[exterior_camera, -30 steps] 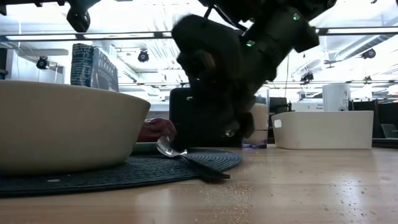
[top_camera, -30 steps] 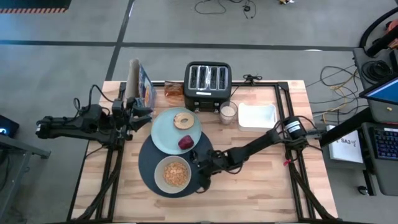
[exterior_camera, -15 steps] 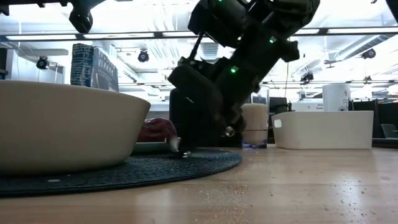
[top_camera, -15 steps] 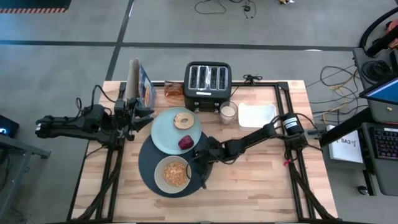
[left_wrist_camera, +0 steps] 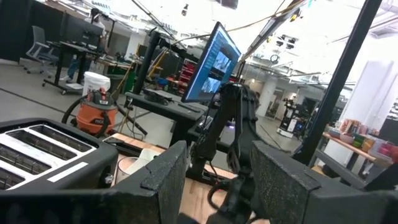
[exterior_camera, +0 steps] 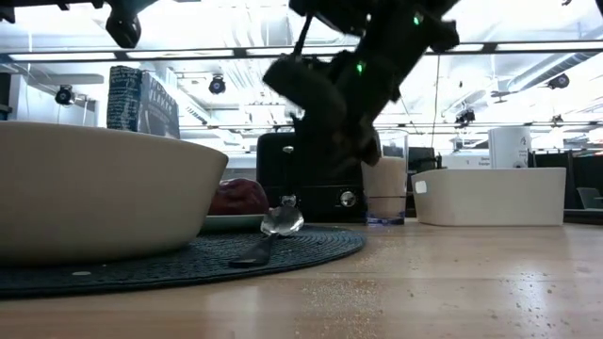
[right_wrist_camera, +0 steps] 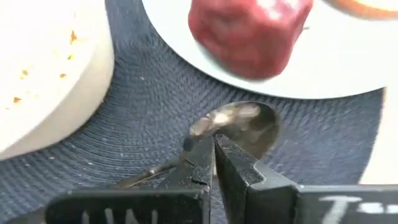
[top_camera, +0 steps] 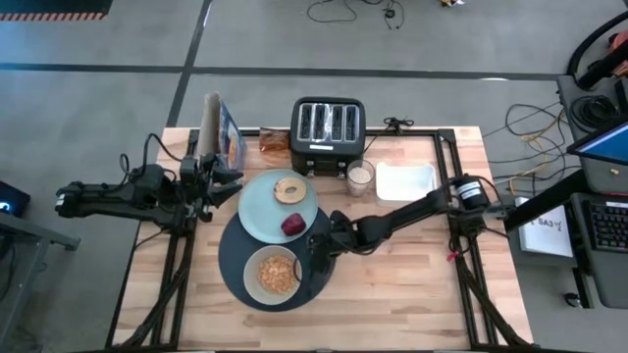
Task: Arrange a breakfast setting
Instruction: Adjust the yellow cup on the table
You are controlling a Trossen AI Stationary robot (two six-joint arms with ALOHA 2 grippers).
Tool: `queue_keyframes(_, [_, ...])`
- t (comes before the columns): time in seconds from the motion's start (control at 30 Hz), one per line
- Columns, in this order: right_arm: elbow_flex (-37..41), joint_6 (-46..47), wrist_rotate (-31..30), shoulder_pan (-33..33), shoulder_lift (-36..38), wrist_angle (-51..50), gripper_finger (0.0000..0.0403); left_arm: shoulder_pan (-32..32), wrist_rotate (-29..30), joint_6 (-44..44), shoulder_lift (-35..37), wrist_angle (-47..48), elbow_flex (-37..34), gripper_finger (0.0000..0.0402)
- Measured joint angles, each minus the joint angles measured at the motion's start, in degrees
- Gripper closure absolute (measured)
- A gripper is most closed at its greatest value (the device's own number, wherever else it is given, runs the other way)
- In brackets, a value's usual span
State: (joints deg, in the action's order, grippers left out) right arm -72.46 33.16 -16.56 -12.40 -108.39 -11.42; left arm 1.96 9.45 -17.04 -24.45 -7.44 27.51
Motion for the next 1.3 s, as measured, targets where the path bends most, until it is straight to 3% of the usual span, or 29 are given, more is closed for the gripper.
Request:
queue_keyframes(0.2, [-1.8, -3.94, -3.65, -0.61, 4.39, -6.47, 0.0394, 0.0, 0.45, 0.0, -3.43, 1.75, 3.02, 0.0239])
queue_keyframes(0.33, [-0.25, -7.42, -8.46, -2.0, 9.21, -8.09, 0.0394, 0.0, 1.04, 1.66, -9.89, 10.68, 9.48, 0.0239])
queue_keyframes(0.57, [2.89, -12.17, -15.87, -2.86, 19.86, -9.06, 0.0394, -1.5, 15.77, 8.29, -26.34, 33.47, 29.8, 0.0239])
queue_keyframes(0.73, [4.32, -19.11, -22.49, -2.89, 26.17, -9.2, 0.0394, -10.67, 12.93, 13.72, -41.54, 49.45, 47.4, 0.0239])
queue_keyframes(0.9, [5.53, -24.58, -30.13, -2.95, 31.55, -8.37, 0.0394, -28.12, 8.68, 15.91, -53.98, 58.18, 58.84, 0.0239])
queue_keyframes(1.0, [7.05, -27.14, -30.09, -2.97, 34.52, -6.59, 0.0394, -38.18, 1.14, 13.26, -59.93, 60.41, 61.04, 0.0239])
queue_keyframes(1.07, [8.06, -28.46, -30.09, -2.97, 36.21, -5.39, 0.0394, -42.21, -0.8, 11.03, -62.88, 61.77, 60.87, 0.0239])
queue_keyframes(1.3, [12.26, -31.36, -30.14, -2.95, 41.33, -3.45, 0.0394, -44.23, -0.13, 9.68, -69.9, 62.29, 59.78, 0.0239])
